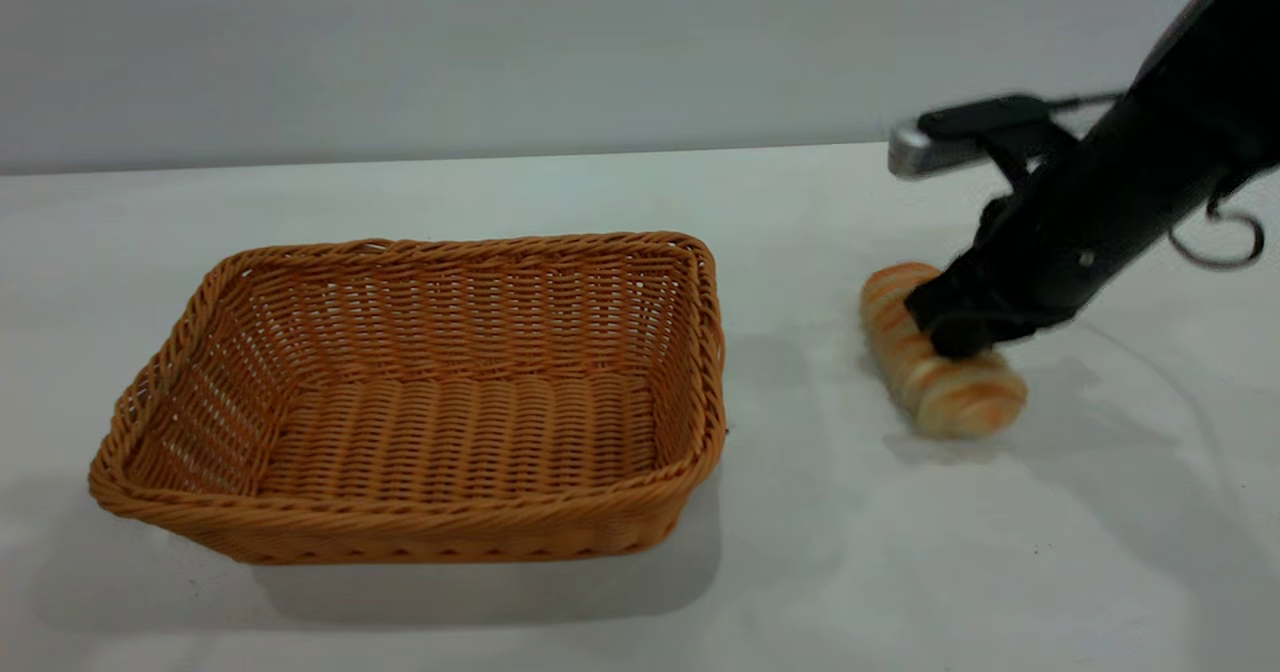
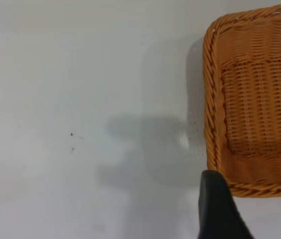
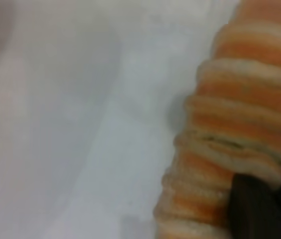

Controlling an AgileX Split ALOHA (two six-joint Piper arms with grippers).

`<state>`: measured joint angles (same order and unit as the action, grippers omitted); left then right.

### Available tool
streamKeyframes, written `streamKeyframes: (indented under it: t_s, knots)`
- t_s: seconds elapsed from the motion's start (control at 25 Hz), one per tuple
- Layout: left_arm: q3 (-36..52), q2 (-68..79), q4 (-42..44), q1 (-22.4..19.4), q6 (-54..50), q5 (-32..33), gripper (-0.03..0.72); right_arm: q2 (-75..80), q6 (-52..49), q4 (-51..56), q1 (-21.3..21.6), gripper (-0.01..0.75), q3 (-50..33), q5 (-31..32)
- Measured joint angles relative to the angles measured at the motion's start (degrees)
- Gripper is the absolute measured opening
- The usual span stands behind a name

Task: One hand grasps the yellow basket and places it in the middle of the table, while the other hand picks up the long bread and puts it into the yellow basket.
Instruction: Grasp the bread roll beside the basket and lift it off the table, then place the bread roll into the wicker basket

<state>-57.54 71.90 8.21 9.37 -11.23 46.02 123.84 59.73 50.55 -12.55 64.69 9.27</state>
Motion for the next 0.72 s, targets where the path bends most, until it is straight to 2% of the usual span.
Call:
streamKeyframes:
  t_s: [0.16,0.28,0.44,0.6,0.72]
  knots:
    - [0.0,0.0,0.0,0.0,0.0,0.0,0.432,-8.82,0.0,0.44,-0.06,0.03,0.19,2.5]
    - [0.0,0.0,0.0,0.0,0.0,0.0,0.432,-13.61,0.0,4.83,-1.32,0.03,2.08,9.38]
    - [0.0,0.0,0.0,0.0,0.0,0.0,0.432,-14.31,1.31,11.27,-6.32,0.03,4.43,18.54]
    - [0.0,0.0,0.0,0.0,0.0,0.0,0.432,-14.06,7.86,19.02,-12.67,0.041,4.56,20.04]
    - [0.0,0.0,0.0,0.0,0.0,0.36,0.432,-12.47,13.73,25.05,-15.97,0.084,4.74,20.04]
